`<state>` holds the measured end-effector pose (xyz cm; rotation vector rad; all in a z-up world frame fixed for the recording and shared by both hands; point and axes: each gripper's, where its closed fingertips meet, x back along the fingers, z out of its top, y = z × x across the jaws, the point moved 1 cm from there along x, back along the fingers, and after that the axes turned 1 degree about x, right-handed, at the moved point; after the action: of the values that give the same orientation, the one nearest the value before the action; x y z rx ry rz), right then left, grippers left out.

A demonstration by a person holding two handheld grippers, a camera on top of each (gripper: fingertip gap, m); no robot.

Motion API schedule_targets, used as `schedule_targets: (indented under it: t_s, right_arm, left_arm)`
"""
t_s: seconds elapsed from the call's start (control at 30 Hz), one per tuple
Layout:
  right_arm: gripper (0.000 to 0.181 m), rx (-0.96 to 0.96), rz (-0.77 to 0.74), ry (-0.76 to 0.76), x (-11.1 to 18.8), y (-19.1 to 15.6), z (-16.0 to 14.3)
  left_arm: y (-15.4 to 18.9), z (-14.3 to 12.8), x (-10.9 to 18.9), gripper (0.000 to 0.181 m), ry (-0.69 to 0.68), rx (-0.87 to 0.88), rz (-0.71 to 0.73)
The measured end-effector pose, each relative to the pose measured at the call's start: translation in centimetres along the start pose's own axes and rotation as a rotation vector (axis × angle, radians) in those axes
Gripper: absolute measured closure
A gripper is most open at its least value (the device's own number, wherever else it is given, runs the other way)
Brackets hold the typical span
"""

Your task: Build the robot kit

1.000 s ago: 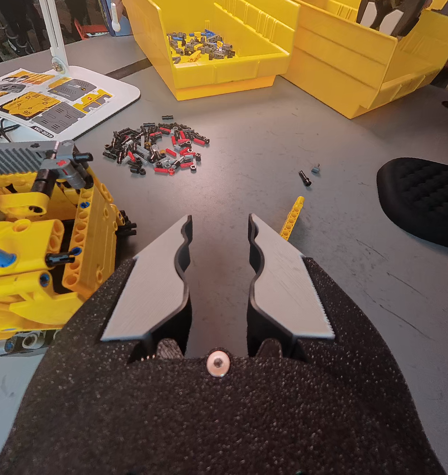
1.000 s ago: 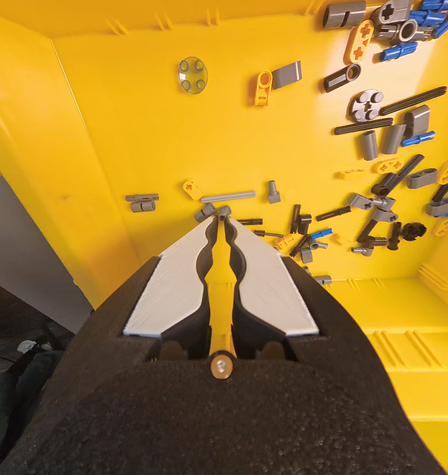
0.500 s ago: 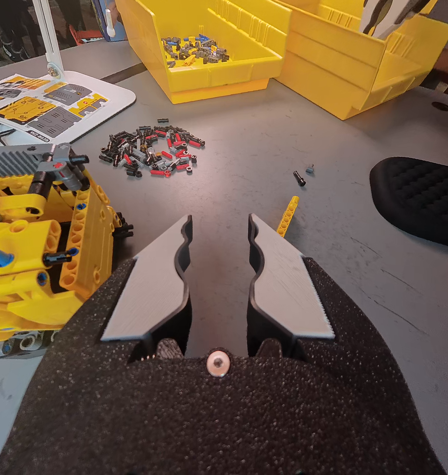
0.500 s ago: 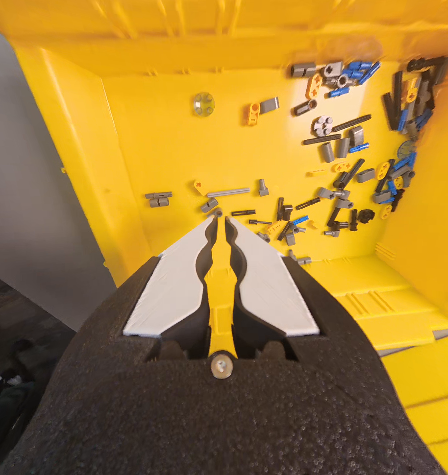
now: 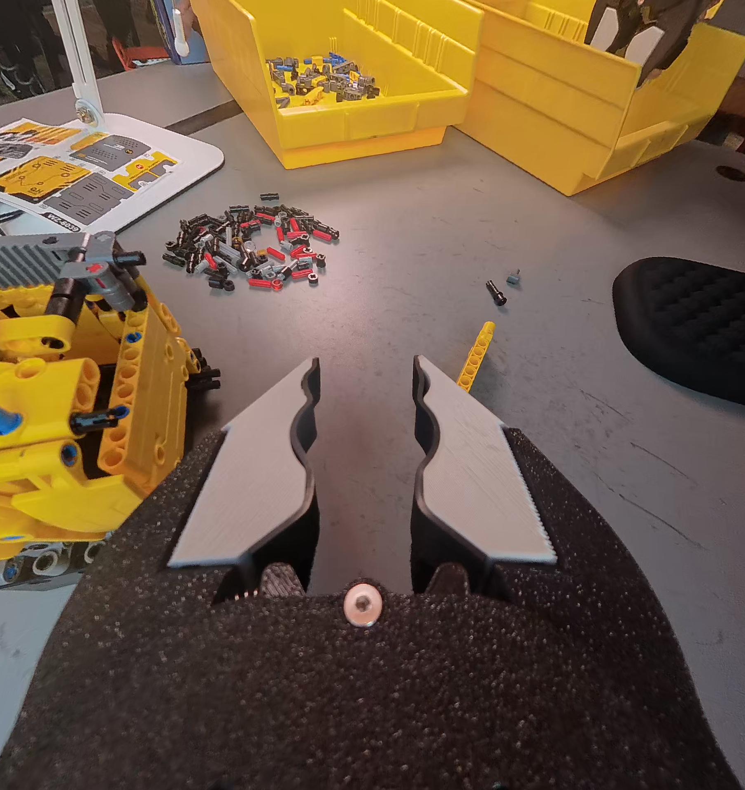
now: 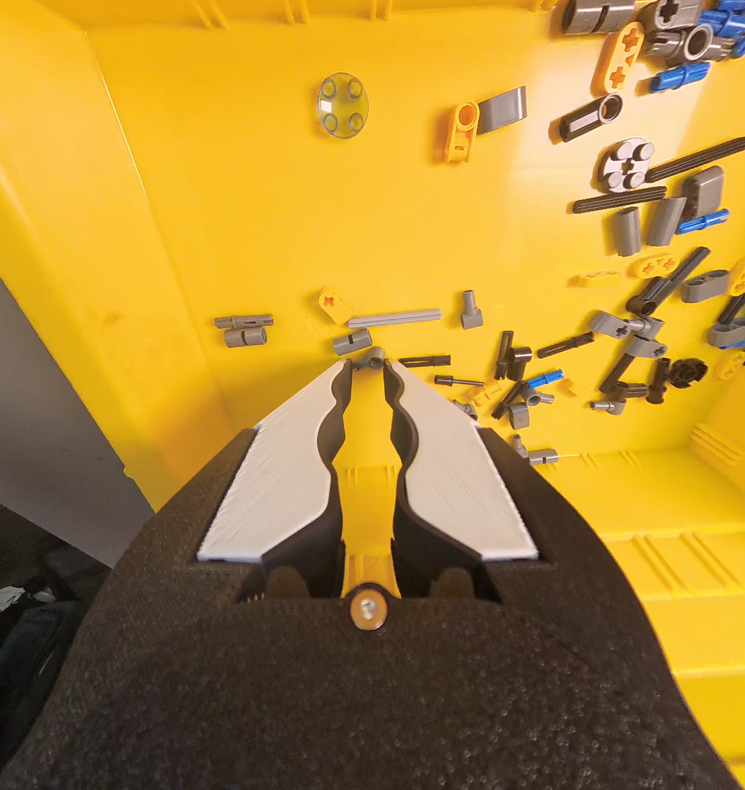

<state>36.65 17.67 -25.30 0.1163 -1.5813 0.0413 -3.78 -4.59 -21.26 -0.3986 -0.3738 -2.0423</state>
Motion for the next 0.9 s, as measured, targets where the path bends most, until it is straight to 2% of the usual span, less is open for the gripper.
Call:
schedule_targets:
  t_s: [0.17,0.27,0.4,0.5,0.6,0.7,0.8,0.9]
  right_arm:
    - [0.168,-0.006,-0.032,-0.006,1.1,0.5,-0.2]
    - [0.168,-0.013,-0.123,0.102,5.6,1.6,2.0]
    - [0.168,0.049,-0.280,0.368,14.3,0.8,9.9]
    - [0.167,0.121,-0.317,0.495,17.6,-2.9,16.7]
    - [0.167,0.167,-0.282,0.503,16.3,-7.8,22.1]
    - [0.167,0.193,-0.224,0.469,12.1,-11.8,25.6]
    - [0.167,0.196,-0.154,0.445,7.6,-14.0,27.3]
    - [0.167,0.176,-0.091,0.429,4.3,-14.6,27.4]
  left_arm:
    - [0.0,0.0,0.0,0.138,-0.001,0.000,-0.002]
    - [0.1,0.0,0.0,0.138,0.000,-0.002,-0.006]
    - [0.2,0.1,0.1,0.138,0.006,-0.004,-0.010]
    - [0.3,0.3,0.3,0.138,0.024,-0.015,-0.010]
    - [0.3,0.5,0.7,0.138,0.045,-0.031,0.000]
    - [0.0,1.1,1.2,0.136,0.075,-0.042,0.029]
    - [-0.4,1.9,1.9,0.134,0.121,-0.034,0.050]
    - [-0.6,2.4,2.5,0.132,0.144,-0.033,0.058]
